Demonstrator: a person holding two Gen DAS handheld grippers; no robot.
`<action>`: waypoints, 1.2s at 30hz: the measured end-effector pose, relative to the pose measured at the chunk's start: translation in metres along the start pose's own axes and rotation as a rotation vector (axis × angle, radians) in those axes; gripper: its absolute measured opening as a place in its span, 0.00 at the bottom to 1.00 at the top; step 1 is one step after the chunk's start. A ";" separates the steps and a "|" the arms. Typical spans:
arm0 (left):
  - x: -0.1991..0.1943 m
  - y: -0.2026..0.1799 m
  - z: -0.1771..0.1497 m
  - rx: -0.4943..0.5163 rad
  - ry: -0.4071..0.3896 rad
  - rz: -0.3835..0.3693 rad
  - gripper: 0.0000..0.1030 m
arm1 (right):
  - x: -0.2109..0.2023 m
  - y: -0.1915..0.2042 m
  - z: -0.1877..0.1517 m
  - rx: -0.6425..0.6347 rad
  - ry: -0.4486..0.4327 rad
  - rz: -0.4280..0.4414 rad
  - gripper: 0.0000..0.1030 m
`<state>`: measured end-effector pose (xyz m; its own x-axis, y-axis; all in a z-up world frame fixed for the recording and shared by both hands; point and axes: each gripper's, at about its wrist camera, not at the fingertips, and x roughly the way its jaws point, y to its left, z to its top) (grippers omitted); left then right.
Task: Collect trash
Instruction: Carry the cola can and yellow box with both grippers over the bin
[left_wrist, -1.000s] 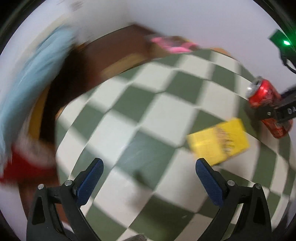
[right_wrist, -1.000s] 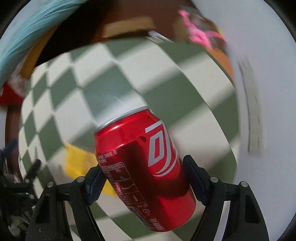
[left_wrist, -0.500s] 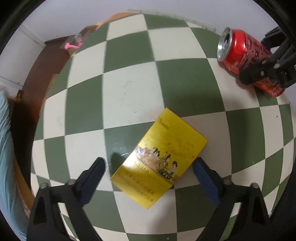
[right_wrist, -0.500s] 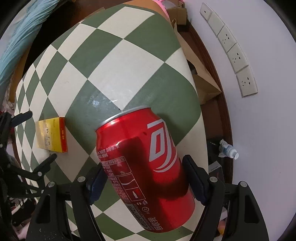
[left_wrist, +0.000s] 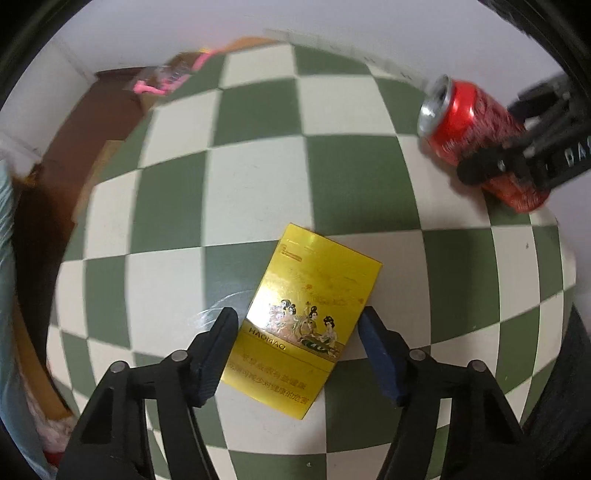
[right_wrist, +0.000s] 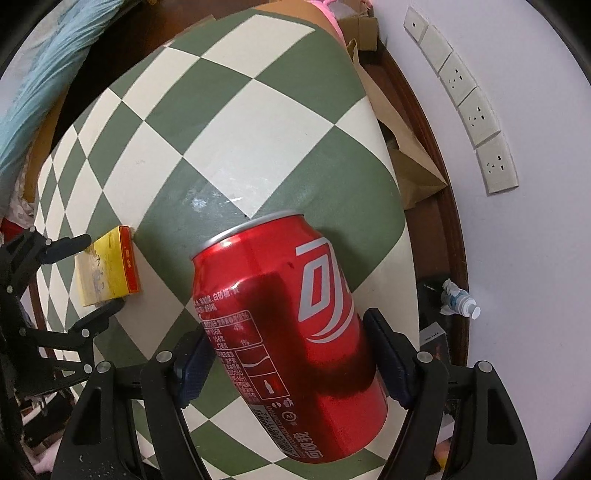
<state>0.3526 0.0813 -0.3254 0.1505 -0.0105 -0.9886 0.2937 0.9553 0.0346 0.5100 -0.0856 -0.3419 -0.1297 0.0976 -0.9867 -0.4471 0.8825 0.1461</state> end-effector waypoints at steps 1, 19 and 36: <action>-0.006 0.001 -0.003 -0.019 -0.022 0.004 0.61 | 0.000 0.000 -0.001 -0.001 -0.007 0.001 0.75; -0.160 0.037 -0.148 -0.662 -0.327 0.128 0.59 | -0.078 0.100 -0.071 -0.102 -0.290 0.034 0.73; -0.262 0.060 -0.413 -1.064 -0.429 0.358 0.58 | -0.105 0.335 -0.214 -0.363 -0.393 0.251 0.71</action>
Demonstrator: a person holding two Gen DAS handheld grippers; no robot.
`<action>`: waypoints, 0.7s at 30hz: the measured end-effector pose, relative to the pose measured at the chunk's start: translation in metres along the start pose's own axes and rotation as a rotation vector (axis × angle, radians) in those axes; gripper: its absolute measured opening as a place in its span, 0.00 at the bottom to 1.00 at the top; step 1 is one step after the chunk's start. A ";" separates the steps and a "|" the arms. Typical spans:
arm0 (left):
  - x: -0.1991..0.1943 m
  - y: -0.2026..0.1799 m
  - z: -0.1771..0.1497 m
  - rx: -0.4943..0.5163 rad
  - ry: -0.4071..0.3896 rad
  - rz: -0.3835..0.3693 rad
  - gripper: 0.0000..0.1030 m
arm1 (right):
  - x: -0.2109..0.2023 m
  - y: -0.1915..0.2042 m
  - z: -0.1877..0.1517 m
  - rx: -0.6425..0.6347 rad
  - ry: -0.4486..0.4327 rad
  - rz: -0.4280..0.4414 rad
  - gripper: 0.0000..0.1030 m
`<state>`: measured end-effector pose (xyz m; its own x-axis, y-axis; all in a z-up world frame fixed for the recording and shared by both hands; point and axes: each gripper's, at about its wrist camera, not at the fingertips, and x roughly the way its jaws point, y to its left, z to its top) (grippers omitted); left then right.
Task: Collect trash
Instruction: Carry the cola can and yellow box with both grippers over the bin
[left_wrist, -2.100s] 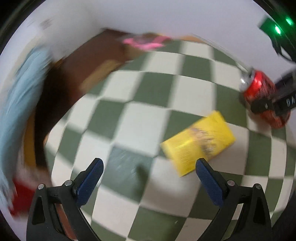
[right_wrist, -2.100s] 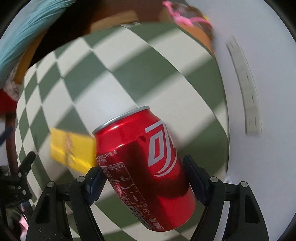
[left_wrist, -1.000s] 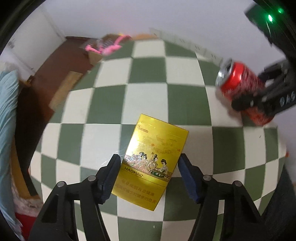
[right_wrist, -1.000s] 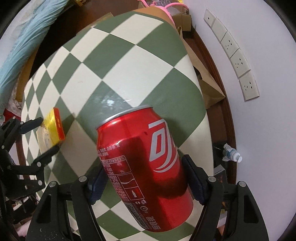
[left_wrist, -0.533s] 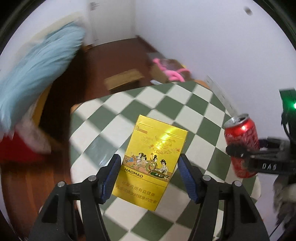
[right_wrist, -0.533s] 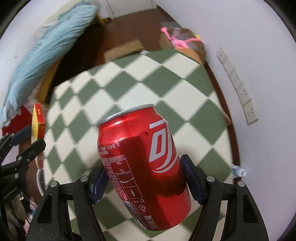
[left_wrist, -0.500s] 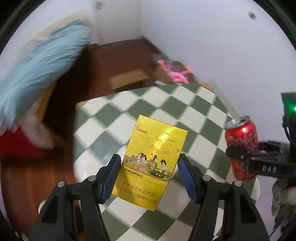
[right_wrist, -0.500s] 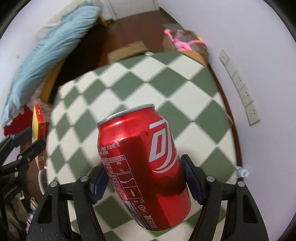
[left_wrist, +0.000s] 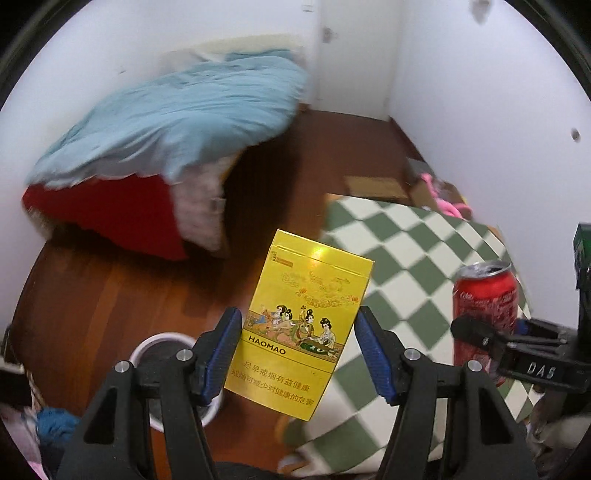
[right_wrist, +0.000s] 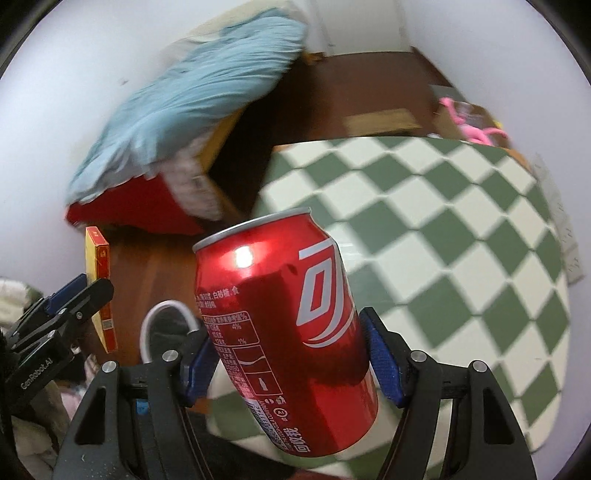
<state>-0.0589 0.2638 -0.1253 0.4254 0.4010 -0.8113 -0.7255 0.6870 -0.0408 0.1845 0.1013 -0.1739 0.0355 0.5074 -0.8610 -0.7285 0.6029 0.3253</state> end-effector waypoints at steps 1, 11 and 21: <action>-0.003 0.017 -0.002 -0.021 0.001 0.011 0.58 | 0.004 0.023 -0.003 -0.020 0.004 0.022 0.71; 0.017 0.193 -0.054 -0.331 0.120 0.053 0.58 | 0.086 0.191 -0.044 -0.144 0.159 0.179 0.70; 0.122 0.289 -0.117 -0.630 0.354 -0.041 0.58 | 0.237 0.281 -0.080 -0.199 0.407 0.162 0.70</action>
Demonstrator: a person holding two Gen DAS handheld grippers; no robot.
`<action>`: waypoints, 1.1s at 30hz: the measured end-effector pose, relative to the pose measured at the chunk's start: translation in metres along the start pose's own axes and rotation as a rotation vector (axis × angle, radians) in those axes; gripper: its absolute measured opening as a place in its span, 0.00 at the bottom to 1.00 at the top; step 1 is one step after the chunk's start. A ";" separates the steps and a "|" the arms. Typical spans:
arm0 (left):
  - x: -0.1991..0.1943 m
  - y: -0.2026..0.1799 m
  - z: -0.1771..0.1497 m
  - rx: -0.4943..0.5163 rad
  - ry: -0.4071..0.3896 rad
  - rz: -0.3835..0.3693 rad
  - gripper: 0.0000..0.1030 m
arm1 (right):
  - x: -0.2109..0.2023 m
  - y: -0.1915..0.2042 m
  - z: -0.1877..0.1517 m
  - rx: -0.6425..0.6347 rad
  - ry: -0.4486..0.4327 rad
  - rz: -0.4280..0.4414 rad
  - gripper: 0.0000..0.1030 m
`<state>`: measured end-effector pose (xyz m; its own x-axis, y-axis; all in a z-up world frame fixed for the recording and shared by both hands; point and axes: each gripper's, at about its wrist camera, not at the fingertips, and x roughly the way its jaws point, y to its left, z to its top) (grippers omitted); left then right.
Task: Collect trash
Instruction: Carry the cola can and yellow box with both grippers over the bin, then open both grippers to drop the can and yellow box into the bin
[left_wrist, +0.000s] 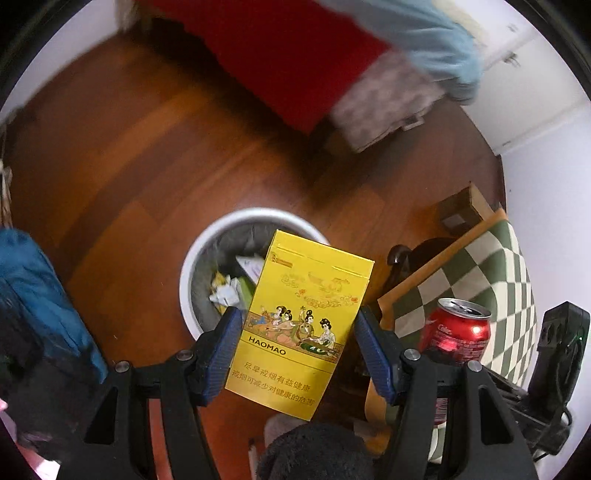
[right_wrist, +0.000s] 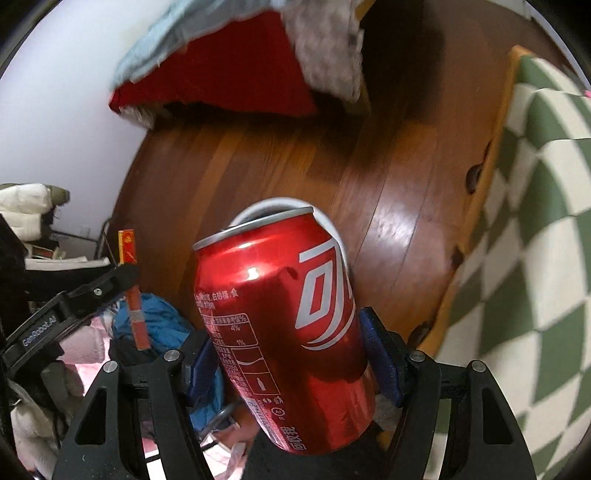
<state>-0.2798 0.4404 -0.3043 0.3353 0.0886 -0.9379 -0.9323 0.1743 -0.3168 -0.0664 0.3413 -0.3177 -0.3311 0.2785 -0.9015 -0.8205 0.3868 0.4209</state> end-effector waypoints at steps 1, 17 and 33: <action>0.007 0.003 0.002 -0.009 0.013 -0.005 0.58 | 0.011 0.003 0.004 -0.005 0.015 -0.009 0.70; 0.014 0.051 0.019 -0.086 0.026 0.110 0.96 | 0.119 0.010 0.053 0.031 0.173 -0.061 0.70; -0.106 0.010 -0.064 0.031 -0.225 0.332 0.96 | 0.029 0.049 0.004 -0.150 0.056 -0.153 1.00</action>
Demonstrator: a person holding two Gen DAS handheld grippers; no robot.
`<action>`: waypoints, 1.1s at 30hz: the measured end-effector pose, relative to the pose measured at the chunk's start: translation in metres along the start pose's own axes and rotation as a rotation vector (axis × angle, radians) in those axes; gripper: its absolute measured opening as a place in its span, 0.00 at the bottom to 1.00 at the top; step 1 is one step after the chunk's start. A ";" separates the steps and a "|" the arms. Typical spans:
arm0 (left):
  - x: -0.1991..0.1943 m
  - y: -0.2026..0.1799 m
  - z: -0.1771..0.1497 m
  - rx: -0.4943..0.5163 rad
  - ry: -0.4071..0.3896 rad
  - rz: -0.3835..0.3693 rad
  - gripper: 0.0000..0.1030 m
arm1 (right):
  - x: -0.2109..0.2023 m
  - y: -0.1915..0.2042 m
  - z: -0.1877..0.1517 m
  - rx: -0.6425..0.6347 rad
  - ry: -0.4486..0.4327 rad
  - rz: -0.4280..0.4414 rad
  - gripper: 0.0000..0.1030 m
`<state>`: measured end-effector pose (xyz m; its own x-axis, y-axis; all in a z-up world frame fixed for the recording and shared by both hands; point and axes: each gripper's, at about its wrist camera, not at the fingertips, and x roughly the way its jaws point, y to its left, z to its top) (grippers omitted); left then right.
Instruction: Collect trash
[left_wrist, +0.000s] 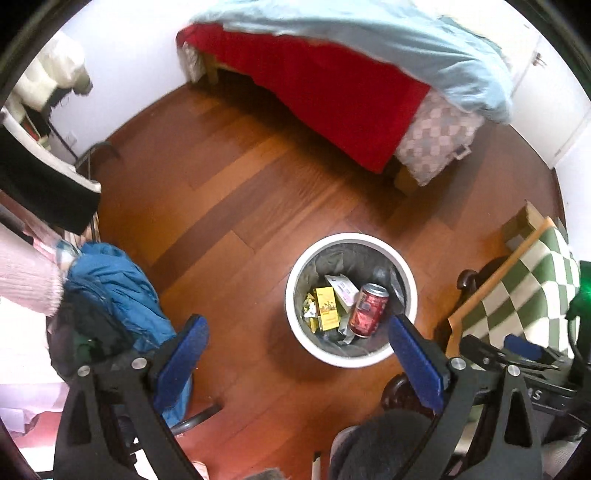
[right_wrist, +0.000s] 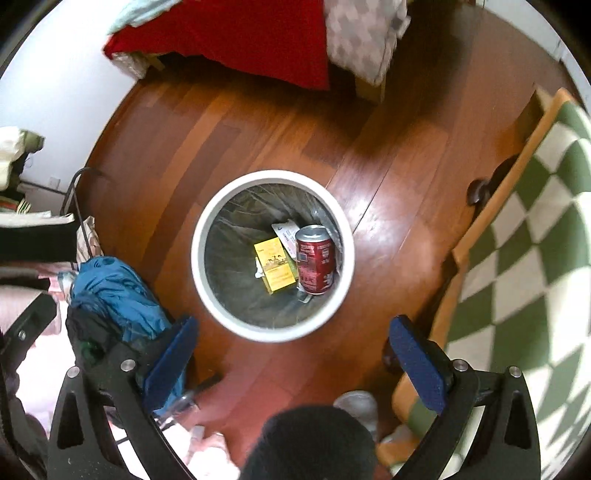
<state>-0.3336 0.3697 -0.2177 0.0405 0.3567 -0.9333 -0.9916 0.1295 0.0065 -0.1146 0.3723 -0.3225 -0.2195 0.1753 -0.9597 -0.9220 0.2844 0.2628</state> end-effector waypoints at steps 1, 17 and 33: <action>-0.012 -0.003 -0.005 0.013 -0.013 -0.006 0.96 | -0.012 0.001 -0.006 -0.011 -0.016 -0.002 1.00; -0.176 -0.027 -0.075 0.053 -0.163 -0.094 0.96 | -0.240 -0.001 -0.129 -0.145 -0.282 0.101 1.00; -0.271 -0.030 -0.099 0.041 -0.225 -0.236 0.96 | -0.362 -0.003 -0.189 -0.232 -0.361 0.296 1.00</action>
<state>-0.3274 0.1773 -0.0007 0.2997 0.5073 -0.8080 -0.9458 0.2686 -0.1822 -0.0927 0.1293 0.0058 -0.3955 0.5418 -0.7417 -0.8924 -0.0358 0.4497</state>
